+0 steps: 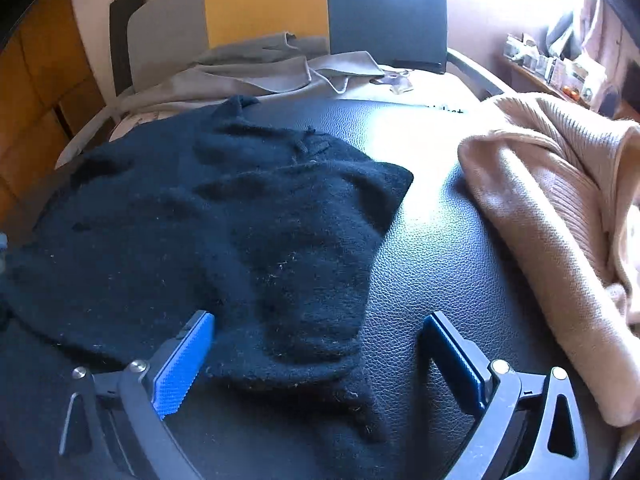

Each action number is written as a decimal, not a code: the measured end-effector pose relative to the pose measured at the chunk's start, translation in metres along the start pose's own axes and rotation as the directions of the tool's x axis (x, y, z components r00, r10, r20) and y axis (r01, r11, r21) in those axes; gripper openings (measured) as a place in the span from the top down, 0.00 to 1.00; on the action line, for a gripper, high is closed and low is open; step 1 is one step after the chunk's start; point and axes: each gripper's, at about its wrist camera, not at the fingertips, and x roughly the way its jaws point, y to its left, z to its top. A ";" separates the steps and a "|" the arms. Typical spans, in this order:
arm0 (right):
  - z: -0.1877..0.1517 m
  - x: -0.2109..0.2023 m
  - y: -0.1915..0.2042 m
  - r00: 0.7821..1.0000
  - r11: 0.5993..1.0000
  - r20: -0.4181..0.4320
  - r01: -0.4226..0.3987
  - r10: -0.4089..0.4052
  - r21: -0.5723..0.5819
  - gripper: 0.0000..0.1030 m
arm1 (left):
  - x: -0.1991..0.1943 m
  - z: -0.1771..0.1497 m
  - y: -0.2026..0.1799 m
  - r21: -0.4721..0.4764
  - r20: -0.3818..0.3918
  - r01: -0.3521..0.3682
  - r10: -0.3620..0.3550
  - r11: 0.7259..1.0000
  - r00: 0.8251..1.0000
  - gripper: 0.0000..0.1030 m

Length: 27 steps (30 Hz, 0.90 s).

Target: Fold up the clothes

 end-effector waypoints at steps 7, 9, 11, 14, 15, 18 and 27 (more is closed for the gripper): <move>0.010 -0.022 0.030 0.997 0.996 0.065 -0.034 0.039 -0.080 0.00 | 0.003 -0.023 0.010 -0.030 -0.047 0.163 -0.164 0.986 0.985 0.71; 0.014 -0.030 0.042 0.995 0.993 0.087 -0.043 0.053 -0.111 0.00 | 0.013 -0.018 0.013 -0.084 -0.053 0.221 -0.225 0.972 0.973 0.66; 0.018 -0.038 0.054 0.992 0.989 0.108 -0.052 0.067 -0.142 0.00 | 0.023 -0.015 0.010 -0.100 -0.056 0.247 -0.253 0.964 0.966 0.64; 0.025 -0.050 0.072 0.986 0.980 0.139 -0.063 0.090 -0.189 0.00 | 0.034 -0.014 0.000 -0.081 -0.074 0.251 -0.257 0.965 0.964 0.65; 0.028 -0.048 0.079 0.985 0.977 0.140 -0.068 0.097 -0.200 0.00 | 0.038 -0.014 -0.004 -0.069 -0.083 0.240 -0.245 0.968 0.966 0.70; 0.035 -0.030 0.090 0.989 0.976 0.107 -0.076 0.100 -0.205 0.00 | 0.041 -0.013 -0.018 0.004 -0.060 0.185 -0.185 0.983 0.981 0.97; 0.042 -0.016 0.064 0.996 0.990 0.085 -0.010 0.022 -0.142 0.00 | -0.008 0.025 -0.059 0.128 0.145 0.173 -0.191 0.977 0.971 0.98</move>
